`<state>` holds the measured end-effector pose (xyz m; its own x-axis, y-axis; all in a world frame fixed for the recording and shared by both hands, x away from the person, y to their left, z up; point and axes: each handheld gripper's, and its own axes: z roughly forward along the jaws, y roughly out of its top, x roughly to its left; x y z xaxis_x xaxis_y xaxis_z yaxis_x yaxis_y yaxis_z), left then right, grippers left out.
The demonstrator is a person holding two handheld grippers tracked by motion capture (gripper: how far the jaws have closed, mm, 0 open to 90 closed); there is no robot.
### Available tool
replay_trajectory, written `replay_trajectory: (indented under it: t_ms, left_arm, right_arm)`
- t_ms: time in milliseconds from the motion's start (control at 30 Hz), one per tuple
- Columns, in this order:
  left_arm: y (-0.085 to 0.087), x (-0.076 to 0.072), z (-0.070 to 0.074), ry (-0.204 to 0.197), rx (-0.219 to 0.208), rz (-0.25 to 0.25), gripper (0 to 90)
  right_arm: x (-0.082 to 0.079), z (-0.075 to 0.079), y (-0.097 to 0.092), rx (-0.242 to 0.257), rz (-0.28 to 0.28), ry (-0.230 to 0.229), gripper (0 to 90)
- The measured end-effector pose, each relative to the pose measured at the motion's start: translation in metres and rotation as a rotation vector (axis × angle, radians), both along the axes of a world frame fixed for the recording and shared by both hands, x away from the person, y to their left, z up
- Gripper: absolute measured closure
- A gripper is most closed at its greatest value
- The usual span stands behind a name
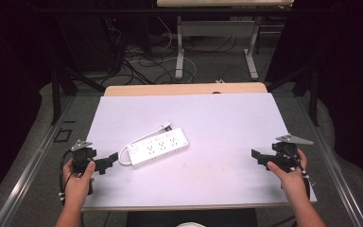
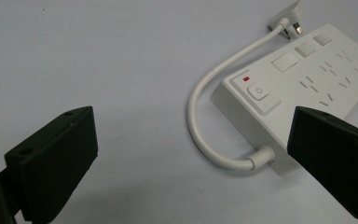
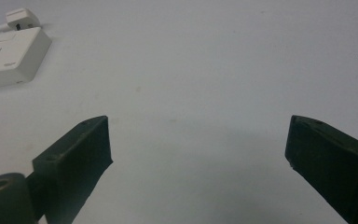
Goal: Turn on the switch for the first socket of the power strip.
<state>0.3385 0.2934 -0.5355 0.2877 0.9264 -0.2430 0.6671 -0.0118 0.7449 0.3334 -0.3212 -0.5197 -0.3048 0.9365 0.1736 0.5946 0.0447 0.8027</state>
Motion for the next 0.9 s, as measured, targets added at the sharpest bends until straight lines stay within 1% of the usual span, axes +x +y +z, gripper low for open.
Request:
replay_trajectory:
  t_ms: [100,133,167,200,233,267,300,333,367,433,467,500,533,667,700,900]
  left_arm:
    - [0.0008,0.0004,-0.0021,0.004,0.012,0.0,1.5]
    - [0.0015,0.0003,-0.0022,0.012,0.015,-0.002,1.5]
    - [0.0012,0.0007,-0.0036,0.007,0.01,0.005,1.5]
    - [0.0015,0.0007,-0.0043,0.011,0.01,0.004,1.5]
    - [0.0024,0.0006,-0.004,0.025,0.017,-0.002,1.5]
    - [0.0031,0.0007,-0.0041,0.036,0.015,-0.007,1.5]
    - [0.0027,0.0008,-0.0052,0.029,0.016,0.002,1.5]
    - [0.0029,0.0008,-0.0055,0.031,0.015,0.002,1.5]
    - [0.004,0.0008,-0.0053,0.038,0.016,-0.008,1.5]
    - [0.0033,0.0011,-0.0072,0.024,0.012,0.008,1.5]
    - [0.0045,0.0008,-0.0059,0.043,0.017,-0.005,1.5]
    - [0.0042,0.0011,-0.0066,0.039,0.017,-0.002,1.5]
    - [0.0032,0.0014,-0.008,0.026,0.015,0.011,1.5]
    - [0.0035,0.0017,-0.0092,0.03,0.021,0.013,1.5]
    - [0.0037,0.0017,-0.0093,0.029,0.016,0.012,1.5]
    - [0.0035,0.0019,-0.0096,0.029,0.017,0.014,1.5]
  right_arm:
    - [0.0,-0.0002,0.0002,0.0,0.0,0.001,6.3]
    - [0.0,-0.0003,0.0002,-0.003,0.001,0.001,6.3]
    - [0.0,-0.0004,0.0002,-0.003,0.001,0.0,6.3]
    - [0.0001,-0.0005,-0.0003,-0.008,0.006,-0.004,6.3]
    - [0.0,-0.0005,-0.0002,-0.006,0.007,-0.001,6.4]
    - [0.0,-0.0005,-0.0003,-0.006,0.006,0.0,6.3]
    - [0.0002,-0.0005,0.0001,-0.002,0.001,0.001,6.4]
    - [0.0003,-0.0006,-0.0001,-0.003,0.001,0.002,6.3]
    - [0.0003,-0.0006,-0.0001,-0.003,0.001,0.003,6.3]
    - [0.0002,-0.0008,-0.0003,-0.007,0.006,0.002,6.3]
    - [0.0003,-0.0011,-0.0003,-0.01,0.008,-0.001,6.3]
    - [0.0002,-0.0011,-0.0001,-0.01,0.009,0.0,6.3]
    - [0.0002,-0.0011,-0.0001,-0.009,0.009,0.0,6.4]
    - [0.0006,-0.0013,-0.0004,-0.009,0.008,-0.001,6.4]
    - [0.0006,-0.0012,-0.0003,-0.007,0.007,0.001,6.3]
    - [0.0007,-0.0013,-0.0003,-0.007,0.006,0.002,6.4]
